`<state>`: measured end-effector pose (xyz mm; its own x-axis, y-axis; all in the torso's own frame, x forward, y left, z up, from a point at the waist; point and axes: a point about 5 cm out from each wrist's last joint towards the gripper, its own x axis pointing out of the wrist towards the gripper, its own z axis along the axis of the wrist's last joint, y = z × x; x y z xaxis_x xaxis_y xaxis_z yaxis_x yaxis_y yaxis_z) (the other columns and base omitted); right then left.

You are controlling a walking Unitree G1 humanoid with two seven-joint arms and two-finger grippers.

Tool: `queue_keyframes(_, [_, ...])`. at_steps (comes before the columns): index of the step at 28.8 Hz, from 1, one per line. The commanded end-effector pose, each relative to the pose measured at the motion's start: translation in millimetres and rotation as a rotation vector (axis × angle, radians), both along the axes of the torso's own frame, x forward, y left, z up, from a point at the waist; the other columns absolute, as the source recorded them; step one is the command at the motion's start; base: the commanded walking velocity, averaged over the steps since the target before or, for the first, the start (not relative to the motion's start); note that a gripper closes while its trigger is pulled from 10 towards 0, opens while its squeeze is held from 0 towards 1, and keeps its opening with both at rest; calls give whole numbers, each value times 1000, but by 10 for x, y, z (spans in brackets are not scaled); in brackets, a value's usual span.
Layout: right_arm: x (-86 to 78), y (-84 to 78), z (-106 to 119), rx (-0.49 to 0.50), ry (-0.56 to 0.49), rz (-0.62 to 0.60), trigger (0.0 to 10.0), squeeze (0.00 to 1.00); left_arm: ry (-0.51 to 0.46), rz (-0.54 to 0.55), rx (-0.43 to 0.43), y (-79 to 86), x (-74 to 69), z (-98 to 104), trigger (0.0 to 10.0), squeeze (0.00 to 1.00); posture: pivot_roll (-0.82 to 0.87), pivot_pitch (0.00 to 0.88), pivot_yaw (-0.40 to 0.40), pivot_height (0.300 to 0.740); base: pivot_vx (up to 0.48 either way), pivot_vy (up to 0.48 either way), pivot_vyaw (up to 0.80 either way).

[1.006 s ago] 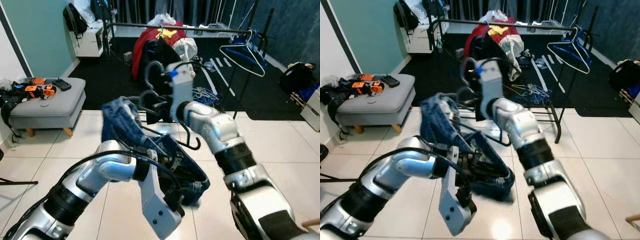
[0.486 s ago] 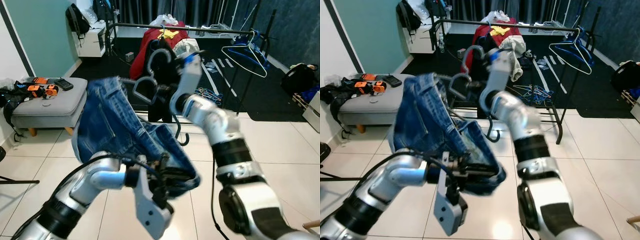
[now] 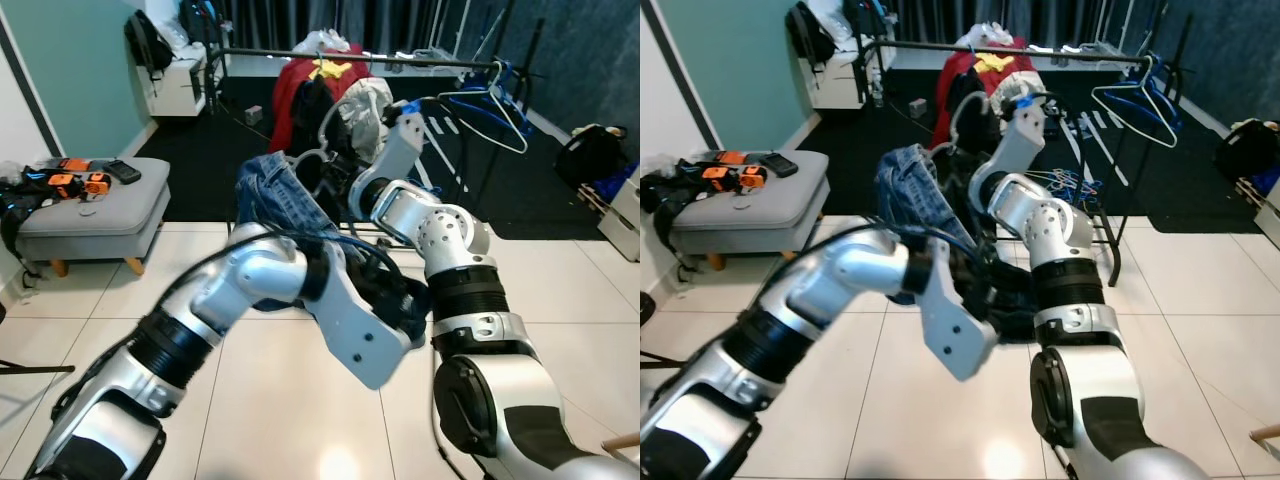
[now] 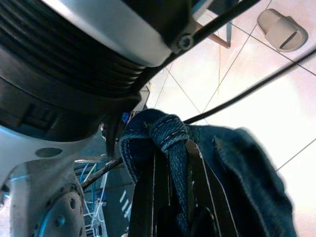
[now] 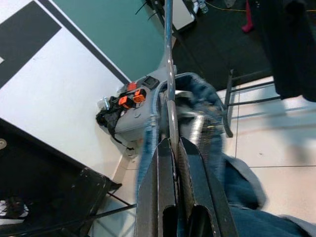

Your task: Hang hanger

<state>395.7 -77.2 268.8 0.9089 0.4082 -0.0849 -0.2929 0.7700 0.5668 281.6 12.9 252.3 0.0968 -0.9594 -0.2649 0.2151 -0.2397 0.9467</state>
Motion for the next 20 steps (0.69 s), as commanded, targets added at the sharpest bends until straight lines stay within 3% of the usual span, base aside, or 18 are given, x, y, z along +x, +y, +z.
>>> queue_keyframes(1, [10,51,72,0,-48,-22,10000,0,-20,-129,-52,-195,-187,84,10000,0,-111,0,-18,740,0,0,0])
queue_keyframes(2, [37,10,36,-83,-63,-75,10000,0,-20,-139,-72,-216,-201,115,10000,0,-113,0,-18,740,0,0,0])
queue_keyframes(5, [56,-17,13,-131,-64,-102,10000,0,-27,-147,-84,-225,-204,132,10000,0,-113,0,-18,740,0,0,0])
queue_keyframes(6, [53,-7,-33,-231,-81,-87,10000,0,-37,-148,-89,-219,-195,140,10000,0,-112,0,-21,740,0,0,0])
queue_keyframes(9, [53,-7,-33,-231,-81,-87,10000,0,-37,-148,-89,-219,-195,140,10000,0,-112,0,-21,740,0,0,0])
queue_keyframes(10, [38,21,-87,-328,-94,-53,10000,0,-48,-143,-89,-203,-179,140,10000,0,-111,0,-21,740,0,0,0])
queue_keyframes(12, [38,21,-87,-328,-94,-53,10000,0,-48,-143,-89,-203,-179,140,10000,0,-111,0,-21,740,0,0,0])
queue_keyframes(13, [0,76,-167,-433,-104,14,10000,0,-65,-122,-90,-178,-133,149,10000,0,-108,0,-22,740,0,0,0])
queue_keyframes(14, [0,76,-167,-433,-104,14,10000,0,-65,-122,-90,-178,-133,149,10000,0,-108,0,-22,740,0,0,0])
queue_keyframes(15, [-41,131,-232,-530,-129,66,10000,0,-81,-88,-91,-143,-65,179,10000,0,-108,0,-22,740,0,0,0])
queue_keyframes(18, [-75,178,-270,-581,-154,105,10000,0,-98,-48,-102,-103,4,219,10000,0,-110,0,-21,740,0,0,0])
queue_keyframes(20, [-146,282,-238,-527,-216,184,10000,0,-121,31,-149,-23,123,306,10000,0,-109,0,-19,740,0,0,0])
